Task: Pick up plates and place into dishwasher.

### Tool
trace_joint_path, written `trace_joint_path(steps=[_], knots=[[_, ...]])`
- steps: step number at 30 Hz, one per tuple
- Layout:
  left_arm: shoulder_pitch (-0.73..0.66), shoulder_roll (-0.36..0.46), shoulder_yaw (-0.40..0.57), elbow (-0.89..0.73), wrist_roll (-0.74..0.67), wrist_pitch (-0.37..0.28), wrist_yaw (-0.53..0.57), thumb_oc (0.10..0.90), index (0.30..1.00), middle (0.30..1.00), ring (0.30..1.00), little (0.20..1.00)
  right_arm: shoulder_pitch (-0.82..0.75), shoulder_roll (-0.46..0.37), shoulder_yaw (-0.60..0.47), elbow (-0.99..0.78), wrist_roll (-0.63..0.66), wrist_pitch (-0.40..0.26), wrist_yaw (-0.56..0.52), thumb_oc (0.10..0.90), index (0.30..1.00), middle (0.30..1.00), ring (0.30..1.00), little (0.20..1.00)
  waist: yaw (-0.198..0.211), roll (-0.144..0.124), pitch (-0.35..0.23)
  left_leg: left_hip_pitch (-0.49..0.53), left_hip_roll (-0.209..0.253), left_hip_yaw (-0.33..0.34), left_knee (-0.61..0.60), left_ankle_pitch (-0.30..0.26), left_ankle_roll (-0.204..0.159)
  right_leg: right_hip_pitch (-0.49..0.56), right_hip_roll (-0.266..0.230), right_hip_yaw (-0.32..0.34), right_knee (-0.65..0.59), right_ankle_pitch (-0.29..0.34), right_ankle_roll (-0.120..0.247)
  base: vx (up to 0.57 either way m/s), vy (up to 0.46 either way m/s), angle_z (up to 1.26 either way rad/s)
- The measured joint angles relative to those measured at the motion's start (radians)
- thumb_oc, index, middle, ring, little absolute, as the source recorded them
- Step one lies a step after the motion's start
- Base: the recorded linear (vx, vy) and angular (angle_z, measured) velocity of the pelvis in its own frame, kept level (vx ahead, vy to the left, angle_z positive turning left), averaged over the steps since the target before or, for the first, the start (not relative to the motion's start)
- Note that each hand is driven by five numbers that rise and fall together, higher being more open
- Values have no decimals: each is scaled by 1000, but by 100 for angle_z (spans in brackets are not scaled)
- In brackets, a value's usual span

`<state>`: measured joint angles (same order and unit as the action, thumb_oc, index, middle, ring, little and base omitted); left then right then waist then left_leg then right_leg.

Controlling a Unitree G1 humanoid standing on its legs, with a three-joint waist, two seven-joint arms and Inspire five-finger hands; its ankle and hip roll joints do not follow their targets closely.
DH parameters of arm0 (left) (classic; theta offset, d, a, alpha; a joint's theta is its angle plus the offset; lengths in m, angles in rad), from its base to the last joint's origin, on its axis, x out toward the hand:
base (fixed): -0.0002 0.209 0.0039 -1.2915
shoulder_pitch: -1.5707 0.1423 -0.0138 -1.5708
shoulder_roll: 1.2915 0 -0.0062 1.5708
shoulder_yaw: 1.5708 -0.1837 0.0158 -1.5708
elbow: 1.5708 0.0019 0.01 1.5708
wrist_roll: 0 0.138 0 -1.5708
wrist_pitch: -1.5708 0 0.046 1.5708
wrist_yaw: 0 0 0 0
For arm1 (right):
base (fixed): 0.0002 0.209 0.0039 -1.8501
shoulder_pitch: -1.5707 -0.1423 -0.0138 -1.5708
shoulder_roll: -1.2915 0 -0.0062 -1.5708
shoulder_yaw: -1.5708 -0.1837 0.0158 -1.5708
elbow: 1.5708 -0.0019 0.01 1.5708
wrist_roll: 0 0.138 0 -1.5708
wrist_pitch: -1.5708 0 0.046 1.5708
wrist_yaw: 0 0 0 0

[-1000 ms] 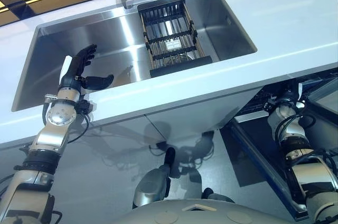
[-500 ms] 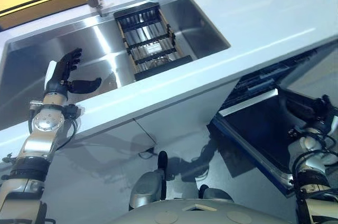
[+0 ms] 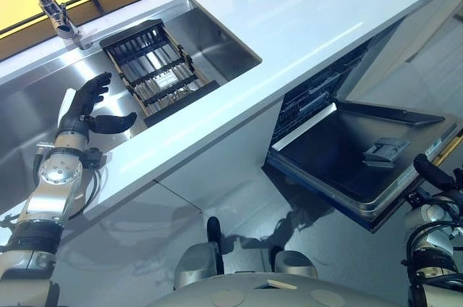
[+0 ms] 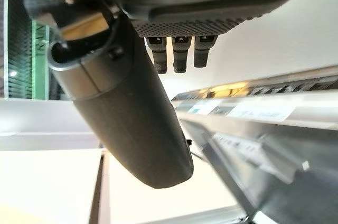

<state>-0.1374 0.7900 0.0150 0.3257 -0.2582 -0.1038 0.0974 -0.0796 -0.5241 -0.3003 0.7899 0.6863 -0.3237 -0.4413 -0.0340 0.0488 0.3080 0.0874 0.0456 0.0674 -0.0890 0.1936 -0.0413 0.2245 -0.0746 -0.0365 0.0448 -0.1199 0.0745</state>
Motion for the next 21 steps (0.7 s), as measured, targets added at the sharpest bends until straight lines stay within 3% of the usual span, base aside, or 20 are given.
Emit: trace_joint_path(steps=[4,6,10,11,12,13,14,21], knots=[[-18,21,-24,2,-8,1,5,800,900,900,900,900,-17,2,3,20,77,-51,6,800,900,900,900,900,0,33,-1,-53,6,7,1,16,5,-101,-4,-1,63,0,0,-229,-6,-25],[-65,46,-66,5,-44,1,34,800,900,900,900,900,-68,-5,4,53,128,-86,-15,800,900,900,900,900,4,52,13,-135,2,8,62,15,0,-211,-18,-6,158,-19,3,-359,33,-23],[-228,61,-98,16,-118,-6,99,800,900,900,900,900,-230,-44,3,93,234,-132,-34,800,900,900,900,900,2,94,121,-297,-21,8,197,12,-5,-443,-58,-4,425,-87,-3,-217,11,-4],[-284,63,-99,16,-127,-11,119,800,900,900,900,900,-268,-45,8,93,255,-134,-31,800,900,900,900,900,0,100,152,-340,-30,7,234,-10,-27,-504,-74,-2,494,-107,-14,-138,11,7],[-324,61,-98,16,-134,-15,136,800,900,900,900,900,-293,-46,28,91,273,-137,-27,800,900,900,900,900,-4,87,175,-399,-52,10,349,-78,-39,-555,-105,9,549,-117,-16,-123,14,4],[-360,61,-99,17,-135,-22,155,800,900,900,900,900,-316,-47,43,88,285,-137,-9,800,900,900,900,900,-2,84,191,-458,-84,30,552,-203,4,-603,-133,25,608,-125,-7,-86,12,-11],[-386,60,-98,13,-134,-25,165,800,900,900,900,900,-328,-45,56,77,297,-136,22,800,900,900,900,900,-3,98,201,-468,-111,30,634,-308,82,-647,-127,44,661,-133,6,-74,6,-12],[-482,69,-25,4,-134,-40,185,800,900,900,900,900,-318,-35,80,28,403,-140,261,800,900,900,900,900,-26,99,224,-630,-99,21,750,-316,70,-813,-96,81,778,-137,-7,-10,-1,3]])
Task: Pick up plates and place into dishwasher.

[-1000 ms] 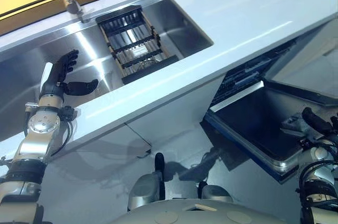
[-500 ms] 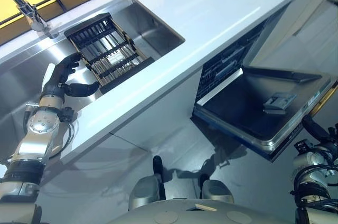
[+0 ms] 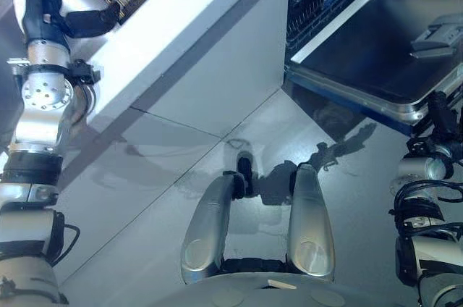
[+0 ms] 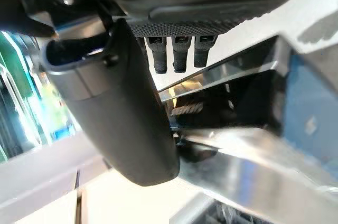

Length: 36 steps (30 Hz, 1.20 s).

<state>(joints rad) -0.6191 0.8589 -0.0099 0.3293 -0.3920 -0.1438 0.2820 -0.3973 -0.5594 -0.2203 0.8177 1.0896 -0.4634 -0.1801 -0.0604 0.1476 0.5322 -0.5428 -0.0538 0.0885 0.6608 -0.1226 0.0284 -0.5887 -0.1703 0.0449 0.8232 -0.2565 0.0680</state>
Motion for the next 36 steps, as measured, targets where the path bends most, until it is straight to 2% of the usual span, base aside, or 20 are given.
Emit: trace_joint_path(steps=[4,7,14,18,22,25,32,34,36], knots=[[-9,16,17,-2,0,-18,-5,800,900,900,900,900,11,-1,26,-1,56,8,125,800,900,900,900,900,0,-2,1,-39,13,-16,18,0,-8,-39,20,0,17,5,-8,9,-19,-9],[-9,36,51,-4,0,-39,-16,800,900,900,900,900,31,-9,39,-8,131,38,249,800,900,900,900,900,5,-3,1,-78,20,-26,21,5,-18,-76,37,-9,9,13,-20,9,-34,-5],[9,86,104,-12,-3,-66,-15,800,900,900,900,900,107,-71,42,-9,329,205,529,800,900,900,900,900,15,-8,1,-114,21,-85,-20,27,-52,-106,63,-38,-33,13,-20,10,-3,-5],[9,123,119,2,-3,-100,-14,800,900,900,900,900,142,-75,65,-31,438,246,621,800,900,900,900,900,20,-11,2,-127,23,-122,-25,49,-71,-110,67,-76,-44,29,-44,4,16,-8],[-19,153,118,22,-3,-104,-15,800,900,900,900,900,170,-75,94,-86,474,251,668,800,900,900,900,900,22,-19,4,-126,38,-126,-40,53,-88,-110,61,-112,-68,53,-65,17,27,-9],[-53,162,115,65,-3,-120,-16,800,900,900,900,900,173,-75,122,-146,492,252,670,800,900,900,900,900,19,-21,5,-126,39,-151,-56,59,-101,-109,60,-137,-85,58,-67,5,39,-14],[-76,165,114,128,-18,-143,-14,800,900,900,900,900,170,-39,140,-331,492,252,669,800,900,900,900,900,27,-18,3,-117,43,-194,-109,76,-121,-110,69,-170,-128,60,-66,15,54,-12],[-83,166,114,139,-19,-144,-14,800,900,900,900,900,151,-27,157,-395,488,252,669,800,900,900,900,900,37,-18,3,-116,50,-199,-117,77,-122,-109,74,-183,-146,67,-54,20,40,-22],[-95,164,110,138,-19,-143,-14,800,900,900,900,900,114,7,167,-459,460,252,669,800,900,900,900,900,41,-17,3,-114,53,-210,-125,87,-129,-108,76,-196,-153,67,-54,19,40,-11]])
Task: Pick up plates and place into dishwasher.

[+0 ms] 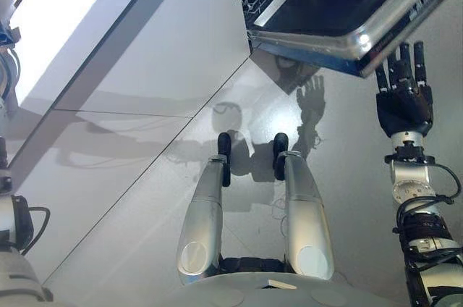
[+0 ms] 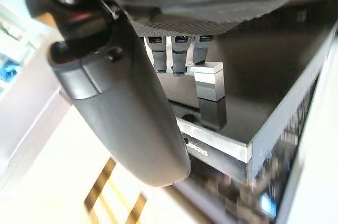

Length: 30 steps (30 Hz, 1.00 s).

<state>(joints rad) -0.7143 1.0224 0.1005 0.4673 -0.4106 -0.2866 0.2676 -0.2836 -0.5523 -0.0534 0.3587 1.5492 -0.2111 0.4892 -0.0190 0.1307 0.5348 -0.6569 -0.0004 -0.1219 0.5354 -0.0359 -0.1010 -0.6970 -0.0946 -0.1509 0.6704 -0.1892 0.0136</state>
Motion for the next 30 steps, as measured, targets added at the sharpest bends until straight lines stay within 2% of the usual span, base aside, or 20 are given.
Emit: trace_joint_path(steps=[2,4,6,8,10,12,13,16,17,19,25,30], knots=[[-19,-2,-16,0,0,-1,0,800,900,900,900,900,-46,13,29,-45,-12,1,0,800,900,900,900,900,0,0,0,2,0,-1,-15,3,0,1,-1,-3,-10,0,0,10,35,5],[-36,-3,-39,-1,1,2,-3,800,900,900,900,900,-109,19,69,-90,-56,28,0,800,900,900,900,900,6,1,0,1,-2,2,3,8,6,10,-17,-30,-4,0,0,18,40,0],[-53,-14,-64,-4,0,0,-3,800,900,900,900,900,-163,20,129,-145,-129,83,32,800,900,900,900,900,16,1,-1,13,-1,0,-11,9,6,26,-12,-35,-7,0,0,12,46,15],[-81,-30,-94,-10,1,3,-10,800,900,900,900,900,-218,20,238,-218,-203,134,75,800,900,900,900,900,13,1,0,24,-2,3,-24,11,9,45,-18,-37,-7,0,-1,41,52,52],[-95,-35,-116,-38,1,6,-15,800,900,900,900,900,-270,39,333,-270,-267,171,89,800,900,900,900,900,21,0,-1,25,-9,21,-3,7,21,66,-32,-61,4,-4,-13,39,57,54],[-100,-55,-130,-53,1,9,-16,800,900,900,900,900,-302,67,367,-289,-311,189,87,800,900,900,900,900,31,-1,-1,39,-26,29,-11,11,41,89,-43,-66,16,-20,-42,41,65,55],[-107,-67,-135,-56,1,12,-17,800,900,900,900,900,-314,71,370,-283,-317,187,68,800,900,900,900,900,37,-2,-1,52,-33,38,-23,20,54,103,-47,-54,21,-19,-54,22,57,58],[-115,-77,-136,-39,1,24,-17,800,900,900,900,900,-320,57,332,-255,-324,182,-13,800,900,900,900,900,38,-3,-1,70,-43,49,-25,30,74,139,-45,-15,22,-31,-36,24,46,51],[-114,-84,-136,-25,0,25,-17,800,900,900,900,900,-320,51,322,-241,-326,181,-35,800,900,900,900,900,41,-6,-1,81,-47,48,-27,31,76,149,-44,-3,27,-32,-35,37,38,37],[-97,-88,-135,0,0,31,-15,800,900,900,900,900,-319,55,311,-224,-342,181,-81,800,900,900,900,900,46,-21,5,115,-58,48,-38,34,81,184,-46,18,24,-48,-10,30,35,21],[-6,-105,-136,-5,1,47,-29,800,900,900,900,900,-309,65,304,-199,-400,166,-153,800,900,900,900,900,56,-38,7,200,-59,47,-111,61,73,252,-51,12,-7,-52,-11,37,10,8],[85,-122,-131,-35,1,47,-69,800,900,900,900,900,-258,67,276,-201,-517,154,-175,800,900,900,900,900,70,-75,4,302,-49,48,-158,64,72,358,-49,-2,-58,-44,-14,48,-19,3]])
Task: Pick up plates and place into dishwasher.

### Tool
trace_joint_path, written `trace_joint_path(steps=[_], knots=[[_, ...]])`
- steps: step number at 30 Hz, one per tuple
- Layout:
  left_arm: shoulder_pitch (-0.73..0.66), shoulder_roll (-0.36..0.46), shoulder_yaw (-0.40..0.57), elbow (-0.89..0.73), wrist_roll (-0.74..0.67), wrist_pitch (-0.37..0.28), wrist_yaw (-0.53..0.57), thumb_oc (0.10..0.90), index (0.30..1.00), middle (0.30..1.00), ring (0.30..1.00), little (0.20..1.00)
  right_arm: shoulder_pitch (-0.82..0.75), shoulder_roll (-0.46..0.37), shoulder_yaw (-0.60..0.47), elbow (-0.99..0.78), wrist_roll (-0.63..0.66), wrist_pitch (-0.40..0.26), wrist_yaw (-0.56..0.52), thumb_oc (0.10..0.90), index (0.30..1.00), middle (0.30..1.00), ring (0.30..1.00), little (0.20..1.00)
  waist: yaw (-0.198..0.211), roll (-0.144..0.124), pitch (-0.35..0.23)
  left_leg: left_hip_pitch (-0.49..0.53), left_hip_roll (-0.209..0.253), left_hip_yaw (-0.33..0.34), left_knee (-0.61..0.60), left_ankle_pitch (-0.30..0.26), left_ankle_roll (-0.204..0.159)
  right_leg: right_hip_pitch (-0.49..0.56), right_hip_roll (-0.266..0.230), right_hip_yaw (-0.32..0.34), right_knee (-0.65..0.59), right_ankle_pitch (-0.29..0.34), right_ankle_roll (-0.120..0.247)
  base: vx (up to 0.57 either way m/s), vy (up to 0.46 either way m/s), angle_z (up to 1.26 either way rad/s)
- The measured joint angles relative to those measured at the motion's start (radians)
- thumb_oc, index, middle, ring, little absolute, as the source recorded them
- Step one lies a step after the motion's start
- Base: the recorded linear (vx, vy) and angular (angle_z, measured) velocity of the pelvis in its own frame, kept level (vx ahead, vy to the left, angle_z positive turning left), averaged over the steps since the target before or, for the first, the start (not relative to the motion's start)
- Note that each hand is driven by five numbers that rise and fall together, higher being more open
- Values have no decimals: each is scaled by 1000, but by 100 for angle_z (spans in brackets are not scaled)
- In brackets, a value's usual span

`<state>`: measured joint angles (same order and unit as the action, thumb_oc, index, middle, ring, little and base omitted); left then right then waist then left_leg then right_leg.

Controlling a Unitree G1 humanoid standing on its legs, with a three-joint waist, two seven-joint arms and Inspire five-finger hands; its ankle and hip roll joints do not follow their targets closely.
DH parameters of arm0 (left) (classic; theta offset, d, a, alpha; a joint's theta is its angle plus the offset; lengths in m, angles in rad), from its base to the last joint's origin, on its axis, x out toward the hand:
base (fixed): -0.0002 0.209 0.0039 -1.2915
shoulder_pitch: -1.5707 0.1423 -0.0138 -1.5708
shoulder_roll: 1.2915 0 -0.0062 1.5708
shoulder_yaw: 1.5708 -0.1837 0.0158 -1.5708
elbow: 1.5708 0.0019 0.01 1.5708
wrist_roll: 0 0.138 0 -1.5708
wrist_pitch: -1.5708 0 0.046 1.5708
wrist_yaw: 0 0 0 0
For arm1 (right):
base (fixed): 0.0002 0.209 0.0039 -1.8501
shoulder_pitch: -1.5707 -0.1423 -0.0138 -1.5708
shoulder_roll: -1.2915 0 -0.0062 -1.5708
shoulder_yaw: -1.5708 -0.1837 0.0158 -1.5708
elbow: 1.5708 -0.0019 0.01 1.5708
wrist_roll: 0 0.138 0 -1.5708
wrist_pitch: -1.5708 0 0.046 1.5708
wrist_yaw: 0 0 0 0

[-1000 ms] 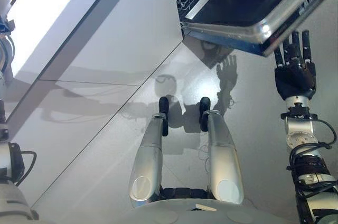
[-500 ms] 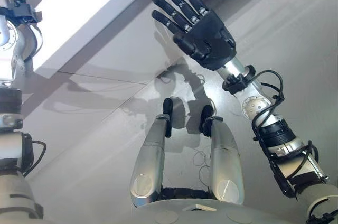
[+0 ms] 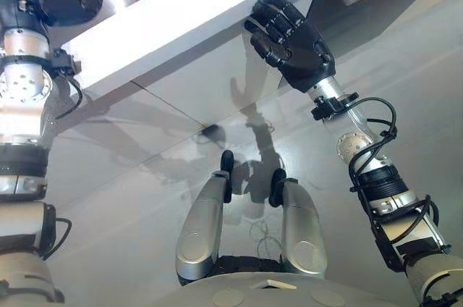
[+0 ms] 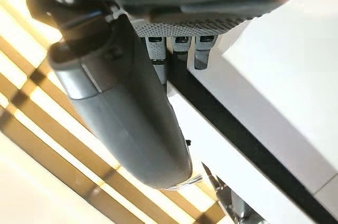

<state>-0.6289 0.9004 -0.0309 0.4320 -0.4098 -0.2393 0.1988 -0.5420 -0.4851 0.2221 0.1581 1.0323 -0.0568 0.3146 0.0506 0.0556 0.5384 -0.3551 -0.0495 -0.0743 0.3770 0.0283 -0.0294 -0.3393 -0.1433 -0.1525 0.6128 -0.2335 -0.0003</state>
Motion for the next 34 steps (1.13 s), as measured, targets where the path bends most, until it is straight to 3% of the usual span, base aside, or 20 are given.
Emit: trace_joint_path(steps=[4,7,15,18,20,24,28,34], knots=[[85,-36,36,-62,4,3,-19,800,900,900,900,900,73,-1,-41,-3,-86,-3,-4,800,900,900,900,900,1,-33,-25,85,0,8,-96,15,3,84,5,6,-92,22,13,36,-40,10],[189,-71,62,-109,22,6,-23,800,900,900,900,900,179,3,-65,-4,-132,-4,3,800,900,900,900,900,10,-60,-103,140,13,23,-176,49,15,137,17,6,-162,36,25,36,-28,-1],[437,-239,135,-137,100,22,-22,800,900,900,900,900,509,192,-181,190,-119,-70,43,800,900,900,900,900,-17,-74,-277,349,15,50,-357,68,32,368,43,37,-393,58,51,33,7,5],[489,-260,146,-137,99,22,-22,800,900,900,900,900,599,203,-188,335,-157,-85,3,800,900,900,900,900,-31,-73,-313,394,15,52,-393,68,32,433,51,46,-465,76,55,-10,-2,-2],[509,-264,149,-137,98,23,-28,800,900,900,900,900,636,224,-210,426,-222,-94,-44,800,900,900,900,900,-33,-72,-325,418,19,61,-413,68,32,459,57,60,-504,91,54,-39,-10,-13],[517,-291,149,-137,92,50,-36,800,900,900,900,900,682,222,-193,513,-510,-111,-135,800,900,900,900,900,-56,-67,-361,437,24,72,-441,73,36,489,64,64,-555,115,56,-54,-5,-6],[517,-316,142,-136,83,71,-41,800,900,900,900,900,661,206,-126,666,-725,-94,-142,800,900,900,900,900,-77,-66,-386,466,32,85,-458,78,32,513,73,78,-580,129,54,-41,8,-11],[517,-334,136,-136,46,71,-42,800,900,900,900,900,657,189,-88,840,-827,-42,-143,800,900,900,900,900,-79,-39,-440,469,34,99,-465,81,31,505,77,92,-587,132,51,-20,9,-7]])
